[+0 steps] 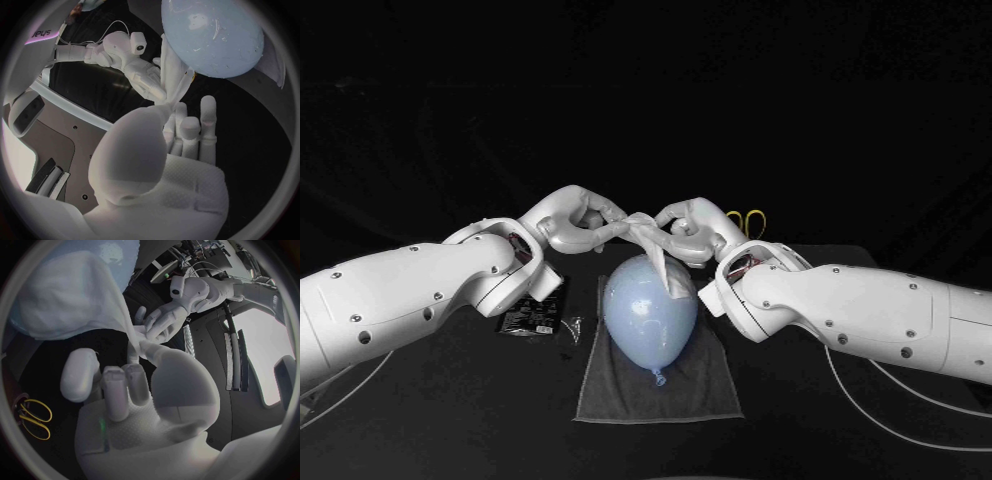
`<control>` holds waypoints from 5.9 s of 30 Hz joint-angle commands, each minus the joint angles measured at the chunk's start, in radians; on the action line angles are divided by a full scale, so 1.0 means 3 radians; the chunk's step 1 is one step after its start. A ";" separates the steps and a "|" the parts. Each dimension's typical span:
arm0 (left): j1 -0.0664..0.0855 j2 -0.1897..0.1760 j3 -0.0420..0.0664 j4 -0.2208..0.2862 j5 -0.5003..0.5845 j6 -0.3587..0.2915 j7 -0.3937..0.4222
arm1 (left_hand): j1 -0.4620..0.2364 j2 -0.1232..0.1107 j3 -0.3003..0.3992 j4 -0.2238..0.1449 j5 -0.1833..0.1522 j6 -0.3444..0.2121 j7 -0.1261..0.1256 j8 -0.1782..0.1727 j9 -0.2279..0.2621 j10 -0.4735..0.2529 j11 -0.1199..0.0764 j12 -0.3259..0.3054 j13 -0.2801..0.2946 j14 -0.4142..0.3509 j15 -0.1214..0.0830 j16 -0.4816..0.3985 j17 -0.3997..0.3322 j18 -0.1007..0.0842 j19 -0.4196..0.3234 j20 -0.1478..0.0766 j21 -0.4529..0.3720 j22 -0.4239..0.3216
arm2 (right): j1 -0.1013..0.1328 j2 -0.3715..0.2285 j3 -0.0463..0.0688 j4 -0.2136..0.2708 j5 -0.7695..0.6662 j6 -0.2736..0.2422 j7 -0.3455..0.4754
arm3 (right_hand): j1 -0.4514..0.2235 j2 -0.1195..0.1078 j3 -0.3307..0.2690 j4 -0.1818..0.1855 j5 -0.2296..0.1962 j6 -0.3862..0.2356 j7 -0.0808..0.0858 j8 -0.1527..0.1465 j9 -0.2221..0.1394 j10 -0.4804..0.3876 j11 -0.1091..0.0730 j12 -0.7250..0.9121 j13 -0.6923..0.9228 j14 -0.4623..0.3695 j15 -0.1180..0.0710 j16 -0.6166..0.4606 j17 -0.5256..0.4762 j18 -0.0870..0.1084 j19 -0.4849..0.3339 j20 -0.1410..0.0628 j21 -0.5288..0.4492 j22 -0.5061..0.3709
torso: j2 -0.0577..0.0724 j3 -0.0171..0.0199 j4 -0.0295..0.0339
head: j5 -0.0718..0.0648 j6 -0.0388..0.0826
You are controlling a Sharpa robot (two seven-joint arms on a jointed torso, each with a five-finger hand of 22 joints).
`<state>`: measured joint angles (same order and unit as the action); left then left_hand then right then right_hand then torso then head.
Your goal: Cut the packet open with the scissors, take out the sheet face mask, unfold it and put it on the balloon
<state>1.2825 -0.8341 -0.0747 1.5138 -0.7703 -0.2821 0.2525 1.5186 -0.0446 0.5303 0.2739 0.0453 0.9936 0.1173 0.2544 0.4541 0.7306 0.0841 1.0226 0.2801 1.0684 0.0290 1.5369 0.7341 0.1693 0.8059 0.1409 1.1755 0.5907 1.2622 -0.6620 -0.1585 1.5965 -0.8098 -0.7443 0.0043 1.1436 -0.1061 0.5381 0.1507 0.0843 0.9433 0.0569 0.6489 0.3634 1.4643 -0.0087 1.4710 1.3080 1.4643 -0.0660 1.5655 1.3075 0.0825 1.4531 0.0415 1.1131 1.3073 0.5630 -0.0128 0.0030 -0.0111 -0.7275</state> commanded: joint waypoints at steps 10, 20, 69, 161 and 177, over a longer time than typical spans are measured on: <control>0.0001 0.0011 0.0005 0.0010 0.0161 0.0129 0.0026 | -0.0315 -0.0219 0.0431 -0.0281 0.0009 0.0033 -0.0010 0.0154 0.0062 -0.0017 -0.0018 0.0066 0.0046 -0.0027 0.0002 0.0031 -0.0004 0.0050 -0.0026 -0.0006 0.0045 0.0015 | 0.0000 -0.0026 0.0002 0.0013 0.0114 0.0037 0.0208 | 0.0060 0.0005 -0.0021 -0.0007 -0.0021 -0.0203 0.0122 -0.0220 -0.0074 -0.0037 0.0080 -0.0169 0.0357 0.0349 0.0048 0.0007 0.0851 -0.0001 -0.0028 0.0024 -0.0100 0.0503 | 0.0000 0.0003 -0.0002 | 0.0012 -0.0003; 0.0001 0.0026 0.0005 -0.0007 0.0162 0.0028 -0.0020 | -0.0289 -0.0291 0.0472 -0.0446 0.0009 0.0039 0.0012 0.0221 0.0106 0.0014 -0.0040 0.0058 0.0040 0.0004 -0.0020 0.0030 0.0024 0.0051 -0.0015 -0.0025 0.0080 0.0032 | 0.0000 -0.0101 0.0002 0.0091 0.0249 0.0101 0.0495 | 0.0196 0.0025 -0.0012 -0.0096 0.0018 -0.0236 0.0166 -0.0338 -0.0114 -0.0099 0.0122 -0.0235 0.0297 0.0347 0.0089 0.0004 0.0842 0.0006 -0.0046 0.0067 -0.0131 0.0497 | 0.0001 0.0005 -0.0005 | 0.0014 0.0001; -0.0001 0.0092 0.0004 -0.0076 0.0539 -0.0215 0.0021 | -0.0299 -0.0277 0.0507 -0.0486 0.0008 0.0033 0.0020 0.0248 0.0123 0.0035 -0.0045 0.0045 0.0031 0.0038 -0.0028 0.0029 0.0056 0.0052 -0.0005 -0.0038 0.0102 0.0043 | -0.0052 -0.0158 -0.0002 0.0270 0.0412 0.1029 0.0891 | 0.0406 0.0050 0.0131 -0.0689 0.0088 -0.0256 0.0268 -0.0543 -0.0118 -0.0178 0.0209 -0.0293 0.0250 0.0333 0.0166 -0.0015 0.0795 0.0024 -0.0118 0.0136 -0.0218 0.0474 | 0.0000 0.0001 -0.0001 | 0.0023 0.0055; -0.0049 -0.0111 -0.0007 -0.0011 0.0692 0.0167 -0.0494 | -0.0537 -0.0521 -0.0480 -0.0787 0.0009 -0.1353 0.0389 -0.0111 -0.0270 0.0945 0.0261 -0.2623 -0.0617 -0.0362 0.0213 -0.0514 -0.1112 0.0053 0.0066 0.0156 -0.0145 -0.0321 | -0.0078 -0.0162 0.0023 0.0116 -0.0473 0.0065 0.0302 | 0.0403 0.0085 0.0110 -0.0753 0.0106 -0.0162 0.0244 -0.0614 -0.0128 -0.0115 0.0188 -0.0229 0.0302 0.0352 0.0149 0.0013 0.0865 0.0014 -0.0071 0.0132 -0.0109 0.0493 | 0.0003 0.0002 -0.0004 | 0.0062 0.0034; -0.0049 -0.0035 -0.0006 -0.0034 0.0337 -0.0152 -0.0606 | -0.0173 -0.0421 -0.0658 -0.0797 0.0011 -0.1362 0.0372 0.0104 -0.0225 0.0941 0.0238 -0.2418 -0.0582 -0.0324 0.0189 -0.0513 -0.1141 0.0054 0.0138 0.0129 -0.0148 -0.0347 | -0.0078 -0.0188 0.0023 0.0141 -0.0487 0.0074 0.0287 | 0.0408 0.0088 0.0110 -0.0759 0.0101 -0.0147 0.0240 -0.0612 -0.0126 -0.0109 0.0185 -0.0223 0.0308 0.0352 0.0147 0.0013 0.0866 0.0012 -0.0067 0.0131 -0.0097 0.0496 | 0.0000 -0.0001 0.0000 | 0.0057 0.0040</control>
<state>1.2673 -0.8485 -0.0775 1.5035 -0.6188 -0.2744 0.0852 1.4593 -0.1708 0.3325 0.0386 0.0499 0.5856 0.1700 0.2814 0.3857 1.0147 0.1604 0.2934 0.1044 0.9668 0.0874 1.3869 0.3934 0.1703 0.8421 0.1806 1.1337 0.4871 1.2390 -0.7174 -0.1525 1.6369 -0.9410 -0.7340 0.0930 1.2657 -0.0866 0.5711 -0.0705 0.1196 0.8898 0.1283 0.4681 0.3239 1.4236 0.0462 1.3993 1.3080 1.4682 -0.0228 1.5650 1.3077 0.0748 1.4265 0.0829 1.0775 1.3081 0.5632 -0.0122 0.0023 0.0059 -0.7165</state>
